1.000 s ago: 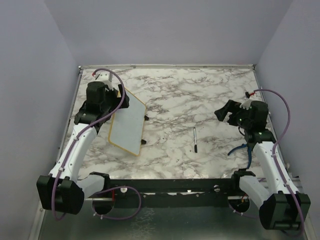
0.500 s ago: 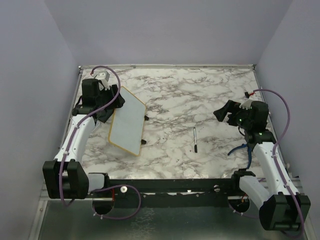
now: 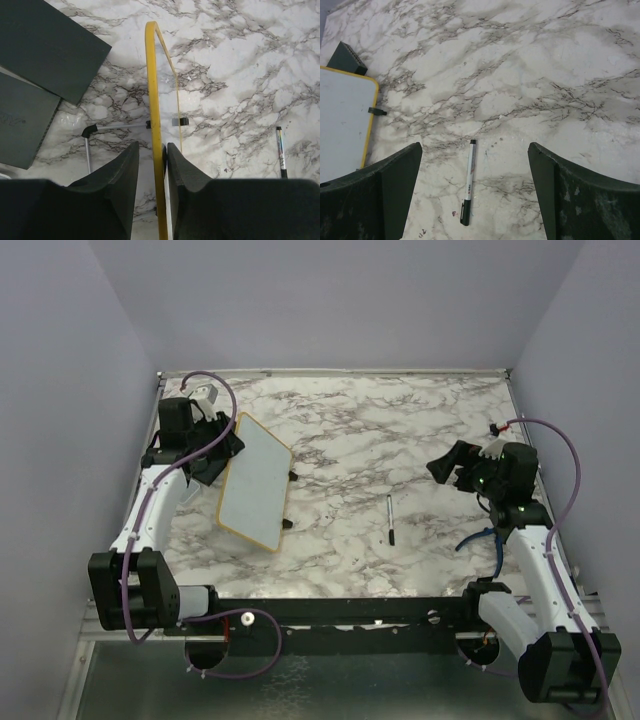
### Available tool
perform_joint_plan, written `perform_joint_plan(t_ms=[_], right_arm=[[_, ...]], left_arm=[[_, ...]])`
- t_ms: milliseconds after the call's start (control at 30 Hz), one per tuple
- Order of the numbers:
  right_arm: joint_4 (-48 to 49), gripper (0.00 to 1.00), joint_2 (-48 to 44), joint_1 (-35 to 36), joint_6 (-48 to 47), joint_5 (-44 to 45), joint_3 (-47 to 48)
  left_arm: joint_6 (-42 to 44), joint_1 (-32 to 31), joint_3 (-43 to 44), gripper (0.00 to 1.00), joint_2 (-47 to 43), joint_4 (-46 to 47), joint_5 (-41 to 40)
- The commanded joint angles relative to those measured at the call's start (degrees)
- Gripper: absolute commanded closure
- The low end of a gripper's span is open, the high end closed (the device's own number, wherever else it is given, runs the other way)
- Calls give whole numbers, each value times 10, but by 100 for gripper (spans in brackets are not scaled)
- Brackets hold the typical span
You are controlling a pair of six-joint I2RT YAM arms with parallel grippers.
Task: Write a sentence on the whiteboard
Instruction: Adjust the whiteboard on the whiteboard stand.
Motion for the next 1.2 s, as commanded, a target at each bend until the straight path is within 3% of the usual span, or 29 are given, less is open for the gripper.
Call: perform_joint_plan(t_ms=[0,167,333,1167], right_arm=[[-9,9,-10,0,5,-2,-8],[-9,9,-9,0,4,-1,-8],[-9,9,-9,0,5,-2,-7],[-6,9,-15,0,6,-9,-12]], left_arm=[[-3,5,15,72,11,2,38],[-15,5,16,90,37,15,81],[-11,5,25,100,58,25,106],[90,-102,166,100,230,-7,170]])
